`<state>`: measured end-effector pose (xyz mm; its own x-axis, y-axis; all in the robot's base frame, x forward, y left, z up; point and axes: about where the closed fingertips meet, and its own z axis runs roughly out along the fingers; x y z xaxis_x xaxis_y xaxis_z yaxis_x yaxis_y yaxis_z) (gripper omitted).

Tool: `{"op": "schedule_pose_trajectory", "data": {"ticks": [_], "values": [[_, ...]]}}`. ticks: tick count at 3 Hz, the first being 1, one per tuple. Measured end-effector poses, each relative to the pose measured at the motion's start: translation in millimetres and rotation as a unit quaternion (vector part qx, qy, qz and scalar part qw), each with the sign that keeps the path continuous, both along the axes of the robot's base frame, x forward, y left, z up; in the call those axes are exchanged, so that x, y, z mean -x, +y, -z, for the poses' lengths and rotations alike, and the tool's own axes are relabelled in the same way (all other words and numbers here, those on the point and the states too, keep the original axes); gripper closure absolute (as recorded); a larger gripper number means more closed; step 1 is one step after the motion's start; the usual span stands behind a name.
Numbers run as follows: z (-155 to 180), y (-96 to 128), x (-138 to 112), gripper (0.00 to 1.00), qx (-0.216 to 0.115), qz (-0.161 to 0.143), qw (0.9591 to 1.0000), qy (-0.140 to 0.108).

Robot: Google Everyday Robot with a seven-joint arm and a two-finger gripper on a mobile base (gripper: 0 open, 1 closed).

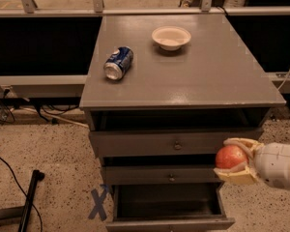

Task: Place apple into bottom drawer

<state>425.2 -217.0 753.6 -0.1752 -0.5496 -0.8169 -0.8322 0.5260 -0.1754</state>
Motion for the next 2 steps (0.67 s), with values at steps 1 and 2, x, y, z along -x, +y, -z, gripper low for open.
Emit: {"op": "schedule_pose_trajectory", "data": {"ticks": [1, 2], "values": [[55.0, -11.7, -20.8, 1.00, -0.020, -0.053, 0.9977, -0.037], [55.0, -11.7, -20.8, 1.00, -0.020, -0.053, 0.9977, -0.037]]}}
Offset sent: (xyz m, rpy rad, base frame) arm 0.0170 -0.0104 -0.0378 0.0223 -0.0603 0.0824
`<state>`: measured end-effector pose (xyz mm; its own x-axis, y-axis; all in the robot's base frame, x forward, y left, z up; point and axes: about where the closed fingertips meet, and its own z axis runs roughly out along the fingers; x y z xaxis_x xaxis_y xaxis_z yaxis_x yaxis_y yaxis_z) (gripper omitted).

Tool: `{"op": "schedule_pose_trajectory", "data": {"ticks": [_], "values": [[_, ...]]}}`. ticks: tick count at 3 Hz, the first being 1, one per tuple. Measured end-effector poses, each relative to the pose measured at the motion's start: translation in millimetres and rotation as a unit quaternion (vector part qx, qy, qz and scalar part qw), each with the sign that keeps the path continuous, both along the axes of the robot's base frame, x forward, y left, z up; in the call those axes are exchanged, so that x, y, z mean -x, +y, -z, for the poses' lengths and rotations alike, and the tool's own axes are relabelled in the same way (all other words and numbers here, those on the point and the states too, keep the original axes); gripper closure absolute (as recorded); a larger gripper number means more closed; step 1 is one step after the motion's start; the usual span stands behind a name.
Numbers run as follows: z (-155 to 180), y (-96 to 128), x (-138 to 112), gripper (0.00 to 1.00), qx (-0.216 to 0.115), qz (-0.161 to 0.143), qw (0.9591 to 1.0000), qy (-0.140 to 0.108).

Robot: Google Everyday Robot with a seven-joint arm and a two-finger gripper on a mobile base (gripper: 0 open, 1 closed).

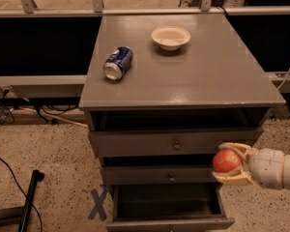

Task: Place apple into bottom drawer

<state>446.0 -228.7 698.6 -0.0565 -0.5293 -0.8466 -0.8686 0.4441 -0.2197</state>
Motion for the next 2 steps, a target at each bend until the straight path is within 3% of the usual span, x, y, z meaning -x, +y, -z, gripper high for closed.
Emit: {"op": "schedule_pose_trajectory", "data": {"ticks": [1, 2], "values": [[25.3, 0.5, -10.8, 1.00, 0.015, -0.005, 0.9999, -0.007], [74.7, -5.9, -13.5, 1.00, 0.010, -0.017, 0.9993, -0.032]]}}
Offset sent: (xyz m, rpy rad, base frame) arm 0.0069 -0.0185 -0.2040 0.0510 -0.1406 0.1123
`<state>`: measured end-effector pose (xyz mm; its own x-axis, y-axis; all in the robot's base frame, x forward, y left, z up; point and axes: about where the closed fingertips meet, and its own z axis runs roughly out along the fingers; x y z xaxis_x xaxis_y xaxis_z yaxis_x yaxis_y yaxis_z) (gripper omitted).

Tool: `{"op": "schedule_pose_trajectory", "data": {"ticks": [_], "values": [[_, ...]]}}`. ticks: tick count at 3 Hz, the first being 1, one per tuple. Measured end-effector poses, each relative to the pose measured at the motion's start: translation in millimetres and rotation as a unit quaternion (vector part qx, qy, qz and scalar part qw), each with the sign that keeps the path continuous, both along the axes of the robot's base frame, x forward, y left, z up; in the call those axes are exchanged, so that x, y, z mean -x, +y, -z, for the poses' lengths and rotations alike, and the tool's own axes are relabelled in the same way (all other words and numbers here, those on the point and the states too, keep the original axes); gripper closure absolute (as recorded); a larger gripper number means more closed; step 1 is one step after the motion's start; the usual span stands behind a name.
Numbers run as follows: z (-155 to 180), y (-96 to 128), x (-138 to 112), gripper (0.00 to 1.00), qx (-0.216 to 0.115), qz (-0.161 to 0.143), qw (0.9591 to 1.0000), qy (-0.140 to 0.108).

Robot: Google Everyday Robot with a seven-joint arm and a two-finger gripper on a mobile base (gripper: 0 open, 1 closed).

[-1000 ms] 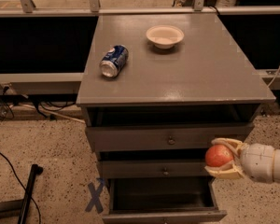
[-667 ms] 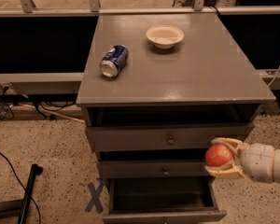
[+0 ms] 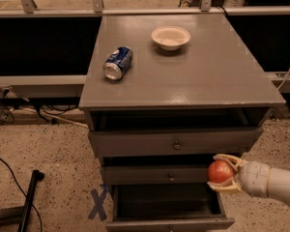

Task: Place apple into bottom drawer

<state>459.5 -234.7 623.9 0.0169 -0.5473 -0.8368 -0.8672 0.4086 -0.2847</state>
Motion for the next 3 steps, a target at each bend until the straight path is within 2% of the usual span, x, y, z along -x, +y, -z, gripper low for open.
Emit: {"op": "schedule_pose_trajectory", "data": {"ticks": [1, 2, 3], "values": [[101.7, 3.9, 20.0, 1.00, 0.024, 0.004, 0.9997, -0.005], [103.1, 4.1, 19.2, 1.00, 0.026, 0.007, 0.9996, -0.006], [129.7, 4.6, 20.3, 1.00, 0.030, 0.017, 0.9991, 0.023]]}}
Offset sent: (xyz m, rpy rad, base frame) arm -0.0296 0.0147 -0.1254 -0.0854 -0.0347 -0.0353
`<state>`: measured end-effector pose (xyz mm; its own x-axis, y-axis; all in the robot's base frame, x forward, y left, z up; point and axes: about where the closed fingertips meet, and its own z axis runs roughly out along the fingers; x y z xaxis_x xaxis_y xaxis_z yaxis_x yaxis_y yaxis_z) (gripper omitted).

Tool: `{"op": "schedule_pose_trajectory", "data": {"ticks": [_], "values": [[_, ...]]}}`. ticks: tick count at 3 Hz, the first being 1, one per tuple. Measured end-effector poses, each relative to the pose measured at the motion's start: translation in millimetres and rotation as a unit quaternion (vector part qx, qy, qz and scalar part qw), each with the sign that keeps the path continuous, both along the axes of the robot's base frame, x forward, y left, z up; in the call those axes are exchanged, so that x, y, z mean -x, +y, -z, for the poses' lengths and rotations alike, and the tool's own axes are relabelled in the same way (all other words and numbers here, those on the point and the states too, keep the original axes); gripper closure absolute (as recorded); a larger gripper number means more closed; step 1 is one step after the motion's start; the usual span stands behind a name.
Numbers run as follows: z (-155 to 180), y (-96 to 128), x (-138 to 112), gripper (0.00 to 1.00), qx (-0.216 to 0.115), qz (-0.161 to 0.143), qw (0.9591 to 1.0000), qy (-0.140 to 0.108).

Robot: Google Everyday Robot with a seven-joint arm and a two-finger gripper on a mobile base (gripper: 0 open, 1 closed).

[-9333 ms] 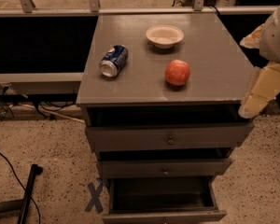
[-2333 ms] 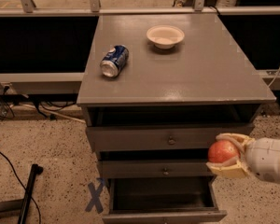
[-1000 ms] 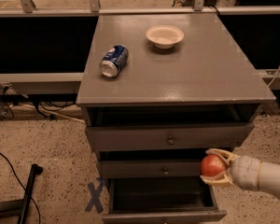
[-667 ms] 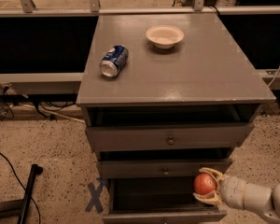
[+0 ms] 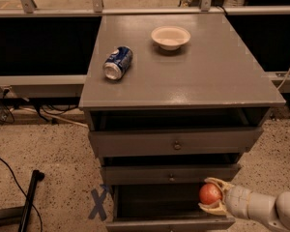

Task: Place apple into bottom drawer

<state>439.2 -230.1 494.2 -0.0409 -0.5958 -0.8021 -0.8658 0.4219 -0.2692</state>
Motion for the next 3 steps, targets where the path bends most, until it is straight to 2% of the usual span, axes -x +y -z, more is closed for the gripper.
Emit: {"op": "schedule_pose_trajectory", "data": {"ticks": [1, 3], "values": [[45.0, 0.8, 7.6, 1.00, 0.001, 0.009, 0.9997, 0.022], [117.9, 3.2, 7.8, 1.00, -0.022, 0.028, 0.9987, 0.037]]}}
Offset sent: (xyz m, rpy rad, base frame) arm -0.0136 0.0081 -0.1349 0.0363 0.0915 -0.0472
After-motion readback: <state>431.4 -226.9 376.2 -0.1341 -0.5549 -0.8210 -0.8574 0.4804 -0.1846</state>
